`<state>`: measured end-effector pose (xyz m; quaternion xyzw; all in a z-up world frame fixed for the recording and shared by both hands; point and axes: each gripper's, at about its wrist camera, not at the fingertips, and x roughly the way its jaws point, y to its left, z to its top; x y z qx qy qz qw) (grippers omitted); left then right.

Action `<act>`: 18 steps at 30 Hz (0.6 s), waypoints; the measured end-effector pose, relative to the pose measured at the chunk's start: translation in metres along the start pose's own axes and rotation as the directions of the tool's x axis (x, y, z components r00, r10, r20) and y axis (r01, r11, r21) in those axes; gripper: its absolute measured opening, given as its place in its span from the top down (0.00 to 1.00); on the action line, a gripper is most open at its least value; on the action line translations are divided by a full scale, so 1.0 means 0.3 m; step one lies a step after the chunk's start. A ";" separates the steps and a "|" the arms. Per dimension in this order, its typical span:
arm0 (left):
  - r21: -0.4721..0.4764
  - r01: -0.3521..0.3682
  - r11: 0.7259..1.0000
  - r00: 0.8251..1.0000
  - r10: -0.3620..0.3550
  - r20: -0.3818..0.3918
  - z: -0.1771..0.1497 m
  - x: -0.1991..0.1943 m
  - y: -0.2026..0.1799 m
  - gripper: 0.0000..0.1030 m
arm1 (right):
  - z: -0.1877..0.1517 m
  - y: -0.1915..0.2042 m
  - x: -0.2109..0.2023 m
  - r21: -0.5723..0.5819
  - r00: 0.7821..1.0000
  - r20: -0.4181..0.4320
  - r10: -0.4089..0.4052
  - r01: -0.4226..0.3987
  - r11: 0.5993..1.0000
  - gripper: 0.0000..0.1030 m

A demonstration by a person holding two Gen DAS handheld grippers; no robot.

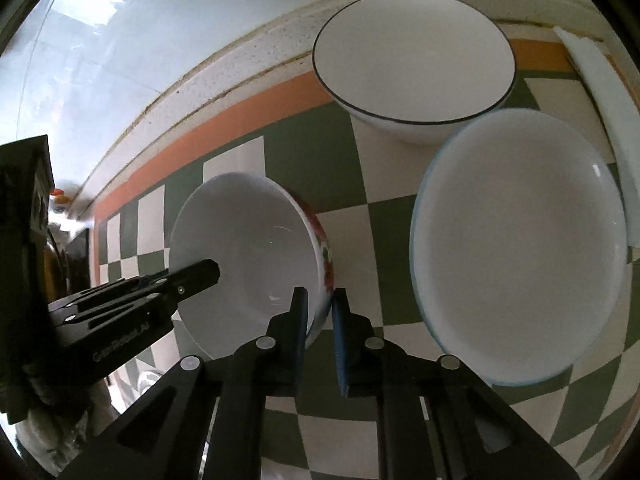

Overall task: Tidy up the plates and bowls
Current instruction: 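Close both grippers on the rim of the red-flower white bowl, then carry the red-flower bowl with both grippers beside the plate stack, open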

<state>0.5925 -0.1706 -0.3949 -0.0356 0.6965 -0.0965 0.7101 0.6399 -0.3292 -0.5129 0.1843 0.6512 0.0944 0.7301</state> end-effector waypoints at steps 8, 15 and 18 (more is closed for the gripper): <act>0.038 0.021 0.999 0.999 -0.023 0.049 -0.159 -0.135 -0.100 0.88 | -0.119 -0.008 -0.139 -0.025 1.000 0.015 0.001 -0.001 1.000 0.87; 0.107 0.056 0.993 0.997 -0.062 0.052 -0.316 -0.204 -0.247 0.87 | -0.308 -0.123 -0.280 -0.004 1.000 0.011 0.012 -0.012 1.000 0.87; 0.146 0.064 0.987 0.997 -0.070 0.039 -0.373 -0.205 -0.304 0.87 | -0.390 -0.180 -0.316 0.014 1.000 0.008 0.006 -0.006 1.000 0.87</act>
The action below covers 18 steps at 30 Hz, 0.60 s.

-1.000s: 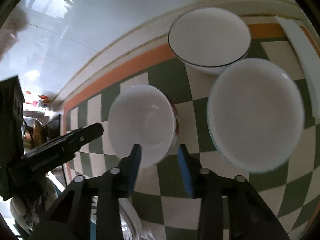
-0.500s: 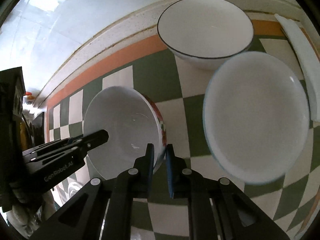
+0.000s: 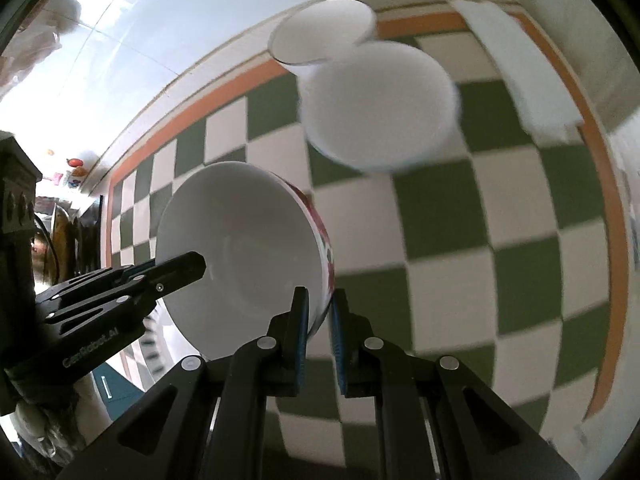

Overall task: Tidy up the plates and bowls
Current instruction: 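Carry the red-flower bowl with both grippers beside the plate stack, open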

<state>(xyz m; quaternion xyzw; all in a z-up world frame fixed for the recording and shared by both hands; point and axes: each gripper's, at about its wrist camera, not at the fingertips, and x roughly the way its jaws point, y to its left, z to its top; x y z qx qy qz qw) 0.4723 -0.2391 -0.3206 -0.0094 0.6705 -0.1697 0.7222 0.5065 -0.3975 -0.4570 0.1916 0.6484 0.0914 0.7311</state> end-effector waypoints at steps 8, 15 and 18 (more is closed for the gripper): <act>0.036 -0.026 0.999 0.997 0.029 -0.077 -0.096 0.125 -0.093 0.87 | -0.129 -0.128 -0.019 0.038 1.000 -0.021 0.009 -0.008 0.999 0.87; 0.055 -0.062 0.997 0.988 0.069 -0.139 -0.142 0.226 -0.121 0.87 | -0.177 -0.204 0.040 0.061 0.998 -0.056 0.019 -0.015 0.998 0.88; 0.066 -0.076 0.995 0.985 0.085 -0.149 -0.149 0.252 -0.135 0.88 | -0.183 -0.222 0.070 0.066 0.997 -0.070 0.015 -0.010 0.998 0.88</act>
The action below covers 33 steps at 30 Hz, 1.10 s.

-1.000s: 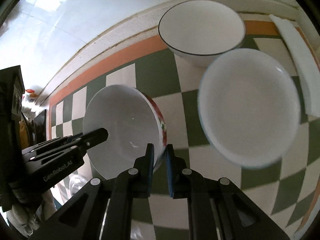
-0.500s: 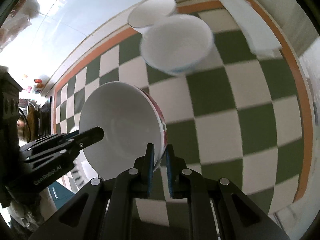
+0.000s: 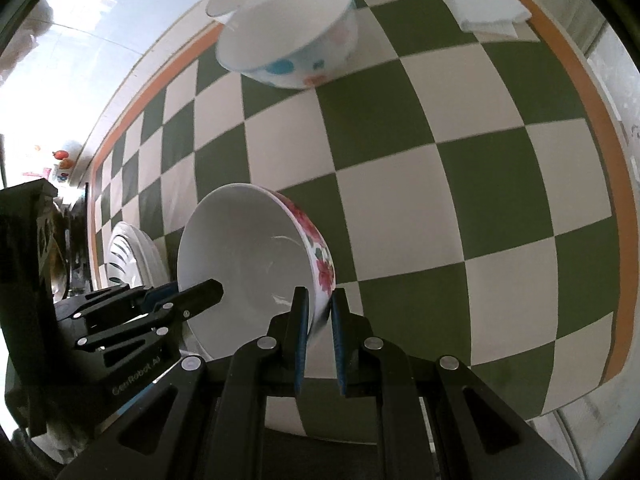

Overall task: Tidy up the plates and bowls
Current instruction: 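Carry the red-flower bowl with both grippers beside the plate stack, open, then close both grippers on the rim of the blue-dot white bowl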

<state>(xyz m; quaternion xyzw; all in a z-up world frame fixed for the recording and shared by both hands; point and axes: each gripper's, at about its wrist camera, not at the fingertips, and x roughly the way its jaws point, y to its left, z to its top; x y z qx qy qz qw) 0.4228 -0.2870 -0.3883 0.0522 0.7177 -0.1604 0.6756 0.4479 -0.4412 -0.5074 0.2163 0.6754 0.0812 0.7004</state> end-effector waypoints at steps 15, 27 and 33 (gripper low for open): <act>0.072 0.011 0.997 0.999 -0.014 0.039 0.002 -0.152 -0.083 0.80 | 0.064 -0.050 0.000 0.016 0.994 -0.092 0.057 -0.056 0.998 0.86; -0.041 0.029 0.999 0.990 -0.023 0.140 0.407 -0.253 0.028 0.73 | 0.381 -0.074 -0.164 0.062 0.988 0.094 0.124 -0.130 0.990 0.62; -0.115 0.072 0.991 0.997 -0.067 0.050 0.594 -0.133 0.098 0.73 | 0.555 -0.071 -0.110 0.099 0.985 0.124 0.120 -0.133 0.986 0.62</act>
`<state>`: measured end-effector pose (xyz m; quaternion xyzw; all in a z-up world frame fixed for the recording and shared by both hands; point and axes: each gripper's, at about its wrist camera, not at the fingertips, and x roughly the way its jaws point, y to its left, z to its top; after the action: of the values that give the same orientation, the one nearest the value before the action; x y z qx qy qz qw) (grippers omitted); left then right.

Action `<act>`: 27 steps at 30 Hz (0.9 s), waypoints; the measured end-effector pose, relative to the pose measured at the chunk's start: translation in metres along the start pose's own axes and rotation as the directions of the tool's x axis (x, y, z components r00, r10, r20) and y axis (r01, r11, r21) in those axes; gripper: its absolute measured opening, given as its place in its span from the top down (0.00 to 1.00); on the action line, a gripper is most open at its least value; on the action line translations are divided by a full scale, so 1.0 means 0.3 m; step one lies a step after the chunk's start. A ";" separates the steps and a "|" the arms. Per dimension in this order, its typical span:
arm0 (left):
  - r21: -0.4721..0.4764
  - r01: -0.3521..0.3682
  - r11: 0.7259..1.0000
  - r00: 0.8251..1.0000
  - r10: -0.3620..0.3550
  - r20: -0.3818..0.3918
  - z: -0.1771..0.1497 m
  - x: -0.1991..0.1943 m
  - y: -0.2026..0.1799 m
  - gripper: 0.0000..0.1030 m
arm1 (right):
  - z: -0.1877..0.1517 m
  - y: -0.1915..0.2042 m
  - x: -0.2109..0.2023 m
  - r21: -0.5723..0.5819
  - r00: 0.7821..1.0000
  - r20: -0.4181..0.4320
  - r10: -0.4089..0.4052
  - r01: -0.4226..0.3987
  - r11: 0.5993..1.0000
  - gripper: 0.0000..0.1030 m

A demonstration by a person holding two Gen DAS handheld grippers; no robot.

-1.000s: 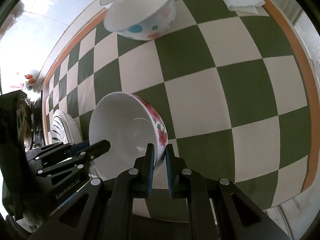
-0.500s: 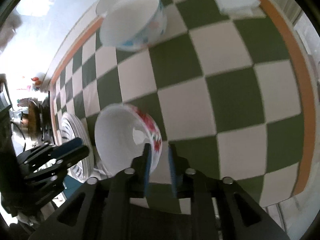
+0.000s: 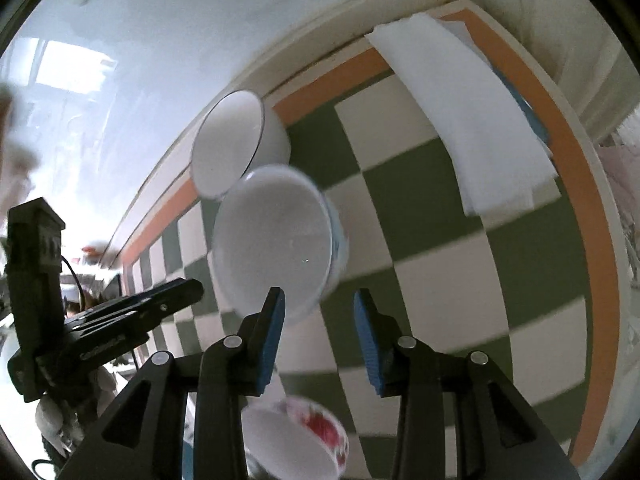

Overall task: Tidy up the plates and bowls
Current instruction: 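Close both grippers on the rim of the blue-dot white bowl, then carry the blue-dot bowl with both grippers into the red-flower bowl, open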

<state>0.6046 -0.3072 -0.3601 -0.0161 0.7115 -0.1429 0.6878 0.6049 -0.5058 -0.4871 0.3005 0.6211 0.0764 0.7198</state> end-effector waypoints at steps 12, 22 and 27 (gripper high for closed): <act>0.031 0.050 0.998 0.998 -0.049 -0.026 0.052 0.130 -0.028 0.90 | 0.092 0.021 0.122 -0.032 0.994 -0.040 -0.098 0.097 0.995 0.89; 0.043 0.034 0.998 0.999 -0.035 0.022 -0.045 0.025 -0.048 0.90 | 0.031 0.074 0.098 -0.073 0.995 -0.033 -0.094 0.091 0.993 0.90; 0.068 0.044 0.997 0.997 -0.048 0.055 -0.146 -0.069 -0.065 0.90 | -0.042 0.115 0.008 -0.099 0.996 -0.006 -0.086 0.085 0.991 0.90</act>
<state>0.5593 -0.3135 -0.3351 -0.0134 0.6861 -0.1819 0.7042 0.6028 -0.4727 -0.4715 0.2374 0.6326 0.0775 0.7331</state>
